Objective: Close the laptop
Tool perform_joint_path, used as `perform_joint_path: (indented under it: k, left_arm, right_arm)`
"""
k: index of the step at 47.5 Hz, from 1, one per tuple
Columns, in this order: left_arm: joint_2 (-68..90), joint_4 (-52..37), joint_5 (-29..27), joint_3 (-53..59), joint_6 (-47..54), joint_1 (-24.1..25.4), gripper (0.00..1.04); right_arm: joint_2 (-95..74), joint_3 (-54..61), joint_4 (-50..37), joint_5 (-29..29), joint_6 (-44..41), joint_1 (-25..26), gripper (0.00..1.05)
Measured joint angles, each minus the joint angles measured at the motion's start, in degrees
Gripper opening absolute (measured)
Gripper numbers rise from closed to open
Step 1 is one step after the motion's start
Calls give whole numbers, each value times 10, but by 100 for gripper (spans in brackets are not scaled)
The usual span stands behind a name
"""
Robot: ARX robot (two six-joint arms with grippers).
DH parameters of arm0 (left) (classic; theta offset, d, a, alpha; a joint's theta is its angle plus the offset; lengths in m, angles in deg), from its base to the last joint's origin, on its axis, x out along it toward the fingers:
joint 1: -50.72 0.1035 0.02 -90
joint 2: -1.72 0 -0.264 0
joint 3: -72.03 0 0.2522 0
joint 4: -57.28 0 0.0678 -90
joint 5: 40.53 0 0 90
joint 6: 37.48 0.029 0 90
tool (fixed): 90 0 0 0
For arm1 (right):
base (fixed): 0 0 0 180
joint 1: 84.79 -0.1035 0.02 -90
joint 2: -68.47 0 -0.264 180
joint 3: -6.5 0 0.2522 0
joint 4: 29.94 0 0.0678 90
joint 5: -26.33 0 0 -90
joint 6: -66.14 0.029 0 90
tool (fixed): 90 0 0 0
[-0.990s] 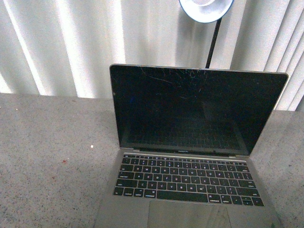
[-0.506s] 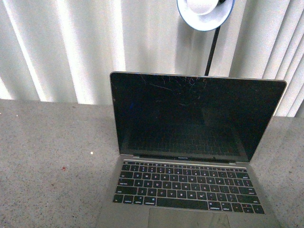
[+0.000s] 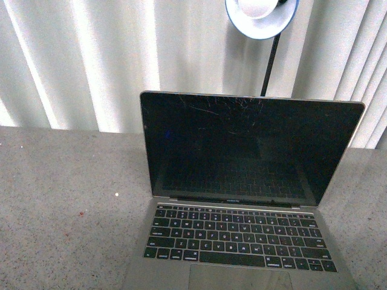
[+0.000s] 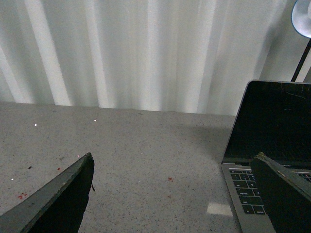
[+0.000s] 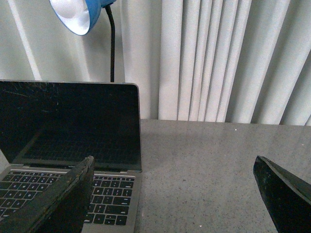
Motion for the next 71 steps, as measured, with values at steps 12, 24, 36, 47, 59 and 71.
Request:
perform_joint_path:
  k: [12, 24, 36, 47, 59, 71]
  left_arm:
    - [0, 0, 0, 0, 0, 0, 98]
    - [0, 0, 0, 0, 0, 0, 98]
    - [145, 225, -244, -75, -95, -72, 98]
    - [131, 181, -220, -80, -122, -76, 98]
    - [513, -324, -64, -84, 15, -19, 98]
    - [826, -440, 77, -321, 334, 1, 98]
  right_arm:
    - [0, 0, 0, 0, 0, 0, 97]
    - [0, 0, 0, 0, 0, 0, 97]
    - [-39, -17, 51, -100, 50, -27, 97]
    - [-206, -18, -97, 12, 96, 68, 97]
    - [-615, -160, -410, 85, -7, 127, 97]
    - [-819, -389, -404, 195, -260, 151, 97]
